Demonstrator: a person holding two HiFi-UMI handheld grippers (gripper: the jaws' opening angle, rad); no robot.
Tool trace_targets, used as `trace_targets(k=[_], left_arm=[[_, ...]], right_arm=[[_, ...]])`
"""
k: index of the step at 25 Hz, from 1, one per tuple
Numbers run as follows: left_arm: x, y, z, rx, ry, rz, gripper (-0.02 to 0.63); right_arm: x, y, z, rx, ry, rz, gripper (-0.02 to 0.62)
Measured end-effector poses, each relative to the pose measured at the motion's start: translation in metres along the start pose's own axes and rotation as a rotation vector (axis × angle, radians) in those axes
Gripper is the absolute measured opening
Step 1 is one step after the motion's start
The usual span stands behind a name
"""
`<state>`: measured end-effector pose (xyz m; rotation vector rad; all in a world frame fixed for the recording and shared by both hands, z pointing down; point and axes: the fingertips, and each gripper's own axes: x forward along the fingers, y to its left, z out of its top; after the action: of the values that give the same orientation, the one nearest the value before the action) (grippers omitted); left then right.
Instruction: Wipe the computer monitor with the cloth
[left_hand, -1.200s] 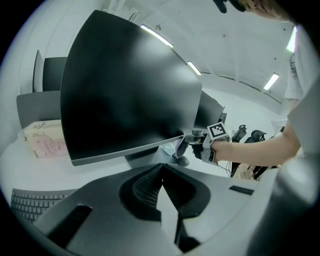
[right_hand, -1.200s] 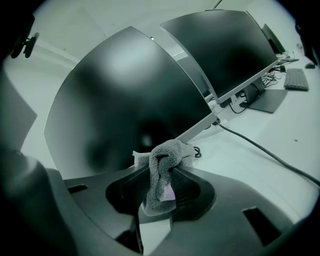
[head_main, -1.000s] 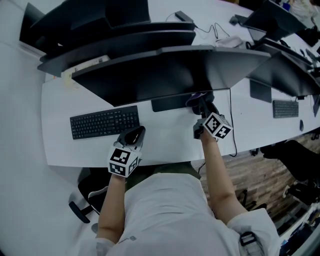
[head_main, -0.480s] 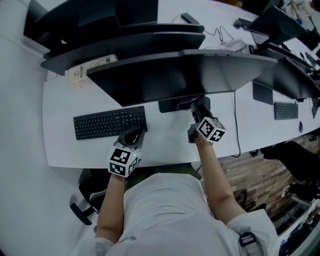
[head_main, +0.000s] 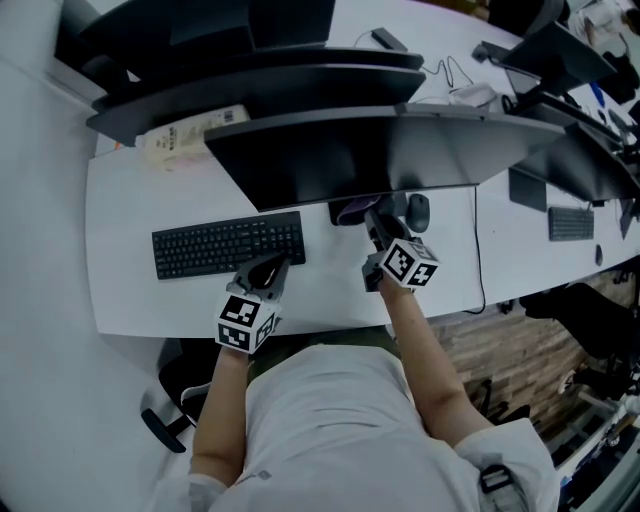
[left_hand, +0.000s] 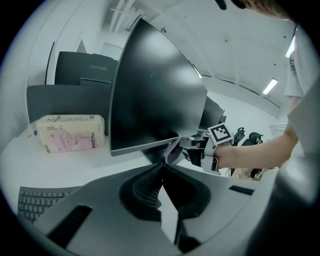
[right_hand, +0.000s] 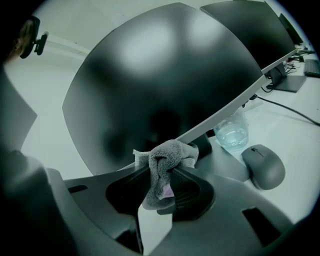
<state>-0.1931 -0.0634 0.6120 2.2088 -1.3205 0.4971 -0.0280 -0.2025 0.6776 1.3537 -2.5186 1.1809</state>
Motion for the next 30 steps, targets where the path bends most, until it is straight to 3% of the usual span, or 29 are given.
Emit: trace_targets(k=[30], left_arm=[[-0.057,0.084,-0.035,-0.057,-0.031,0.051,0.002]], right_arm=[[0.059,0.15,-0.082,0.01,0.175,0.202,0.124]])
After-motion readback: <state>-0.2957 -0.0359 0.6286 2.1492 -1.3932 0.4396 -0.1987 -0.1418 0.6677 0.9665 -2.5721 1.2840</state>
